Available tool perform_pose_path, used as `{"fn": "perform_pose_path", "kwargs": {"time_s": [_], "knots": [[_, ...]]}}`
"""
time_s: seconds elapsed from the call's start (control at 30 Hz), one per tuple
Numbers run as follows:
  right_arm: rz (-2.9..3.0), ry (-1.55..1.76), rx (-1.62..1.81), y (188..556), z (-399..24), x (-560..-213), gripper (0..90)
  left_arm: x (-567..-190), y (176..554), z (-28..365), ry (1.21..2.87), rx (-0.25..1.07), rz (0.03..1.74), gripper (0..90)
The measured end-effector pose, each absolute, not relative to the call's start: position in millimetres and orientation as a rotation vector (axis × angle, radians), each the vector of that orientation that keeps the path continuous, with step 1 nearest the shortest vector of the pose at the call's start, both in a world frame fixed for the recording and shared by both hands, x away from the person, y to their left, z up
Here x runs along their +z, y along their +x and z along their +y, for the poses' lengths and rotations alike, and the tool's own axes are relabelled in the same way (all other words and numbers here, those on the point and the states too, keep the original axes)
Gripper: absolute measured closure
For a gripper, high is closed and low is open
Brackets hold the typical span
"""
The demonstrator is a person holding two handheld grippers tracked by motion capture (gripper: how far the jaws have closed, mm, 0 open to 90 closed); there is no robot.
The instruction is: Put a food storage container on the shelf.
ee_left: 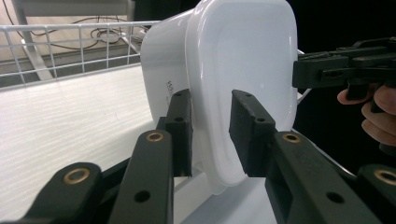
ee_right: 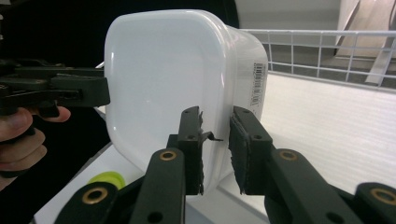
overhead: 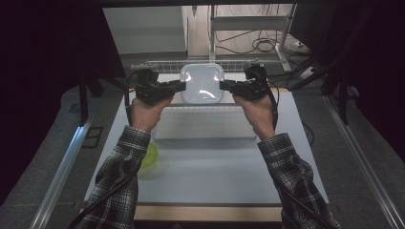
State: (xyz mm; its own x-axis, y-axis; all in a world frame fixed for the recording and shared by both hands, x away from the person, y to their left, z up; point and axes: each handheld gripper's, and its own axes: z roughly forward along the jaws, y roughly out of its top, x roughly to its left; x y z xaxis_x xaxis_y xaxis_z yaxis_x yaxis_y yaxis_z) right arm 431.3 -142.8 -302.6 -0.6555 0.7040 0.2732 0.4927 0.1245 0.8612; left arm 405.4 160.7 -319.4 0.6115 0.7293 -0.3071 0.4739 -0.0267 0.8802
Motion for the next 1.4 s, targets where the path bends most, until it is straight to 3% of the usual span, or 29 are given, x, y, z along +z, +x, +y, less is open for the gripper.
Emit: {"fn": "perform_pose_path", "kwargs": {"time_s": [0.53, 0.77, 1.17, 1.3, 1.4], "knots": [[2.164, 1.182, 1.492, 442, -134, -303, 64.5, -323, 418, 154, 1.669, 0.313, 1.027, 62.9], [2.154, 1.189, 1.463, 448, -131, -307, 61.8, -324, 424, 154, 1.672, 0.342, 1.052, 52.2], [2.124, 1.181, 1.460, 452, -126, -305, 61.0, -321, 439, 150, 1.687, 0.439, 1.083, 50.6], [2.100, 1.191, 1.464, 455, -126, -306, 58.4, -323, 443, 149, 1.678, 0.459, 1.090, 44.8], [2.091, 1.186, 1.474, 456, -129, -308, 51.1, -322, 442, 148, 1.692, 0.462, 1.070, 37.2]]}}
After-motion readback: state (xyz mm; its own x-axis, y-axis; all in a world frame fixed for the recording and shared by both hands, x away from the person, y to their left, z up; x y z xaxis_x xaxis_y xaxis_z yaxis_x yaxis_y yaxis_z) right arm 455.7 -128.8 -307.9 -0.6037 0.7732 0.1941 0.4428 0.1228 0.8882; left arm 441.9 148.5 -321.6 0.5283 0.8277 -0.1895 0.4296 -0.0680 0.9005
